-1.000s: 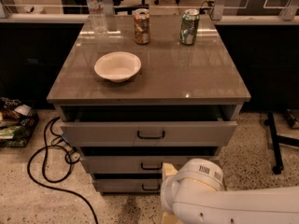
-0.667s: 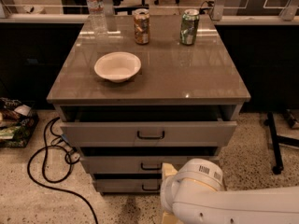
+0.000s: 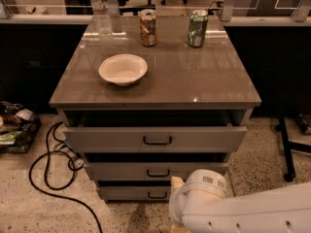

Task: Open bottom drawer

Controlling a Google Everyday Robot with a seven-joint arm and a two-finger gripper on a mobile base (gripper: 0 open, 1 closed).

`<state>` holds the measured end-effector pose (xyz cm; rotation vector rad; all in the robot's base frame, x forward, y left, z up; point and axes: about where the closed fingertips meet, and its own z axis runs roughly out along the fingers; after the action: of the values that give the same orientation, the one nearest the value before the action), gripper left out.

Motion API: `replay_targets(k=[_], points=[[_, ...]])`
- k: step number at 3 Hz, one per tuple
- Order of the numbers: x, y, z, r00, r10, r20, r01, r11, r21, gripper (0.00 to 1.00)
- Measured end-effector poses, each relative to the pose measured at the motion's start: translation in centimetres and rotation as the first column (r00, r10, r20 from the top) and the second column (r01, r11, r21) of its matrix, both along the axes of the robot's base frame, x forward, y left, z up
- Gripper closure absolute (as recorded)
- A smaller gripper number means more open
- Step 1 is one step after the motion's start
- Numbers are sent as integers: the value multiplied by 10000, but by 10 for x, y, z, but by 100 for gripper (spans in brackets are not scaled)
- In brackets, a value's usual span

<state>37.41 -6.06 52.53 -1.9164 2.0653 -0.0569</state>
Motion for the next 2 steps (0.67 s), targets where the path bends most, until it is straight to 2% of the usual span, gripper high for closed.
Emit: replay_targets(k=[1, 2], points=[[-3, -3, -39, 9983, 25, -591, -54, 9988, -483, 0], [-10, 3, -79, 9941, 309, -1041, -381, 9970, -679, 0]])
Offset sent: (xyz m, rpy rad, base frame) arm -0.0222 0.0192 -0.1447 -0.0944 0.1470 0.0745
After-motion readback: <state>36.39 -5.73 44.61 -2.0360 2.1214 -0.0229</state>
